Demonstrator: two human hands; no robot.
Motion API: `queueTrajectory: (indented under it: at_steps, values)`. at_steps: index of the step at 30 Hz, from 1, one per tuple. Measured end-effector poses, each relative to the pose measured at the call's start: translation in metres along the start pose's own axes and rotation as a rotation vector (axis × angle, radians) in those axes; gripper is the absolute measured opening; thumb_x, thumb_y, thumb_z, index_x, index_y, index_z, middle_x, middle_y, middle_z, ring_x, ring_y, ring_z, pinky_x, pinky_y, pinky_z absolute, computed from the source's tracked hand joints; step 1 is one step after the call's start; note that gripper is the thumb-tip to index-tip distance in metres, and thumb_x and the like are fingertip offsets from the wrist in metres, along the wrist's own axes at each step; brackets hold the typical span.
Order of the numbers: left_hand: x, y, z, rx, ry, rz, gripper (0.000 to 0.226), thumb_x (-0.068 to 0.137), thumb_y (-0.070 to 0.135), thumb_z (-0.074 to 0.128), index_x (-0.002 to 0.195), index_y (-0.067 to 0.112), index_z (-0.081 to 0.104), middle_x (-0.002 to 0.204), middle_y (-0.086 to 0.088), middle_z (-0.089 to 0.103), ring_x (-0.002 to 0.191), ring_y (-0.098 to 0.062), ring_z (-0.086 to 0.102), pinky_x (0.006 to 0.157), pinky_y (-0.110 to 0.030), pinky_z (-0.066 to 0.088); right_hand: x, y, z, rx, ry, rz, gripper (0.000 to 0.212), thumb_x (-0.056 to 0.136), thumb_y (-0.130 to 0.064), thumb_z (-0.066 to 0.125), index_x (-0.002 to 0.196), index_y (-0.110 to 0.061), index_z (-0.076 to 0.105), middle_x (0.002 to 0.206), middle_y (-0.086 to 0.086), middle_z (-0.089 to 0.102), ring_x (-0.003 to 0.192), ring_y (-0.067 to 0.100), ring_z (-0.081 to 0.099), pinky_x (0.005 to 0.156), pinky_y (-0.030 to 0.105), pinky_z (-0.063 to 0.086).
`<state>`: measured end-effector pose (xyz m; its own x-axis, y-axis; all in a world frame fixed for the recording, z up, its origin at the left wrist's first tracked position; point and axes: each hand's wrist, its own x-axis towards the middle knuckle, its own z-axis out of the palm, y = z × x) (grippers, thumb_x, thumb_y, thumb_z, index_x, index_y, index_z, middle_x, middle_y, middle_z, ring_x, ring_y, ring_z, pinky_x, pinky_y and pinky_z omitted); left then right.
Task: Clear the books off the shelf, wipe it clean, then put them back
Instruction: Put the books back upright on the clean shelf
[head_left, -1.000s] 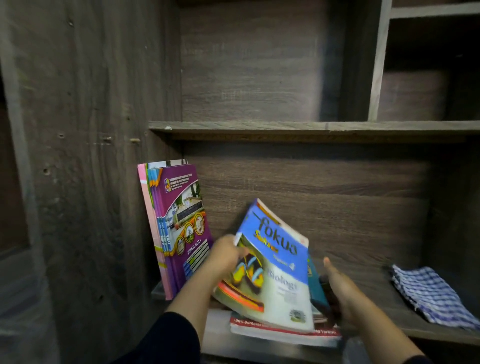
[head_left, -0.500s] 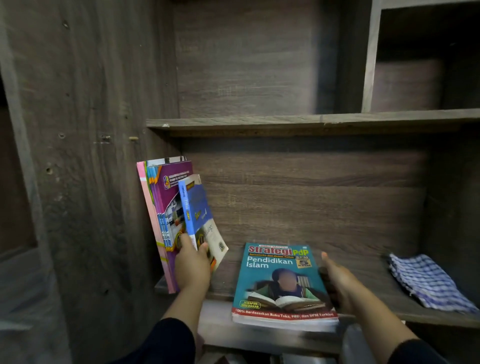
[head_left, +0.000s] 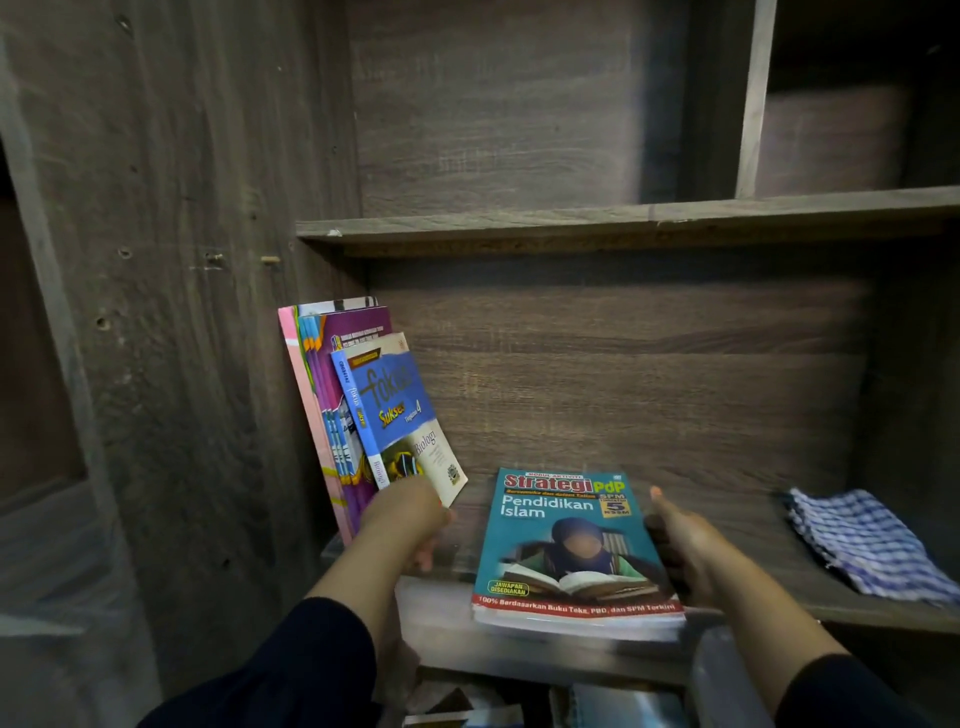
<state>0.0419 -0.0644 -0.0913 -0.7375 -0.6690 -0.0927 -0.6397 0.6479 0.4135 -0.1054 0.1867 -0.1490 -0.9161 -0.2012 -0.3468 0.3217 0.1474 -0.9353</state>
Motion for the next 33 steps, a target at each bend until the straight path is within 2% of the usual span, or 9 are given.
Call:
queueTrajectory:
  at_steps: [4, 10, 13, 18, 21, 26, 28, 31, 33]
  values:
    - [-0.008, 0.026, 0.021, -0.313, -0.161, 0.07, 0.027, 0.092, 0.033, 0.059, 0.105, 0.01, 0.053, 0.095, -0.009, 0.066, 0.083, -0.02, 0.065, 0.075, -0.032, 0.058, 0.001, 0.001, 0.003, 0.02, -0.002, 0.014, 0.061, 0.092, -0.06, 0.039, 0.097, -0.005, 0.064, 0.088, 0.021, 0.067, 0.074, 0.03, 0.064, 0.061, 0.033, 0.049]
    - [-0.004, 0.041, 0.046, -0.315, -0.152, 0.099, 0.035, 0.089, 0.021, 0.064, 0.122, 0.011, 0.055, 0.124, -0.005, 0.061, 0.111, -0.021, 0.059, 0.09, -0.03, 0.048, 0.004, 0.002, 0.0, 0.005, -0.024, 0.013, 0.06, 0.092, -0.06, 0.039, 0.099, -0.006, 0.064, 0.092, 0.02, 0.068, 0.079, 0.031, 0.064, 0.063, 0.034, 0.049]
    - [0.005, 0.043, 0.049, -0.422, -0.148, 0.089, 0.025, 0.094, 0.009, 0.054, 0.119, 0.006, 0.054, 0.116, -0.008, 0.063, 0.094, -0.018, 0.061, 0.078, -0.027, 0.05, 0.002, 0.003, 0.0, 0.012, -0.066, 0.012, 0.059, 0.092, -0.06, 0.037, 0.098, -0.009, 0.065, 0.09, 0.017, 0.068, 0.075, 0.027, 0.063, 0.059, 0.029, 0.046]
    - [0.01, 0.043, 0.046, -0.475, -0.124, 0.057, 0.018, 0.095, 0.004, 0.047, 0.11, -0.001, 0.055, 0.113, -0.015, 0.063, 0.103, -0.029, 0.062, 0.093, -0.039, 0.052, 0.001, 0.004, 0.0, 0.065, -0.067, -0.006, 0.056, 0.093, -0.056, 0.038, 0.093, -0.007, 0.065, 0.083, 0.016, 0.067, 0.071, 0.027, 0.063, 0.058, 0.03, 0.046]
    - [0.008, 0.04, 0.043, -0.767, -0.277, -0.029, 0.012, 0.094, -0.001, 0.049, 0.085, 0.006, 0.05, 0.087, -0.009, 0.061, 0.08, -0.023, 0.06, 0.072, -0.037, 0.052, 0.0, 0.003, 0.001, 0.071, -0.071, -0.013, 0.054, 0.094, -0.054, 0.038, 0.092, -0.007, 0.065, 0.082, 0.015, 0.066, 0.071, 0.026, 0.062, 0.058, 0.03, 0.045]
    - [0.013, 0.032, 0.049, -0.977, -0.461, -0.161, 0.018, 0.079, 0.021, 0.066, 0.089, 0.007, 0.062, 0.075, -0.008, 0.07, 0.064, -0.016, 0.055, 0.057, -0.024, 0.036, -0.005, 0.002, -0.001, 0.084, -0.081, 0.011, 0.054, 0.094, -0.055, 0.039, 0.095, -0.006, 0.062, 0.085, 0.016, 0.067, 0.071, 0.026, 0.064, 0.056, 0.029, 0.047]
    - [0.008, 0.035, 0.051, -0.942, -0.486, -0.117, 0.013, 0.081, 0.016, 0.062, 0.09, 0.006, 0.062, 0.071, -0.007, 0.07, 0.062, -0.017, 0.058, 0.058, -0.025, 0.043, -0.004, 0.002, -0.001, 0.079, -0.078, 0.008, 0.056, 0.093, -0.057, 0.038, 0.101, -0.007, 0.061, 0.087, 0.016, 0.068, 0.072, 0.026, 0.065, 0.058, 0.03, 0.048]
    - [0.002, 0.047, 0.052, -0.97, -0.417, -0.048, 0.018, 0.091, 0.01, 0.057, 0.105, 0.001, 0.061, 0.087, -0.011, 0.07, 0.069, -0.022, 0.065, 0.059, -0.029, 0.052, -0.005, 0.0, 0.002, 0.083, -0.052, 0.008, 0.054, 0.095, -0.055, 0.036, 0.091, -0.008, 0.061, 0.077, 0.014, 0.065, 0.066, 0.023, 0.061, 0.056, 0.028, 0.045]
    - [0.0, 0.053, 0.046, -0.98, -0.27, -0.023, 0.012, 0.09, 0.009, 0.06, 0.1, 0.003, 0.06, 0.092, -0.012, 0.07, 0.076, -0.026, 0.068, 0.065, -0.034, 0.057, -0.006, -0.001, 0.005, 0.07, -0.021, -0.009, 0.056, 0.096, -0.055, 0.033, 0.093, -0.009, 0.064, 0.073, 0.011, 0.061, 0.062, 0.02, 0.054, 0.055, 0.025, 0.04]
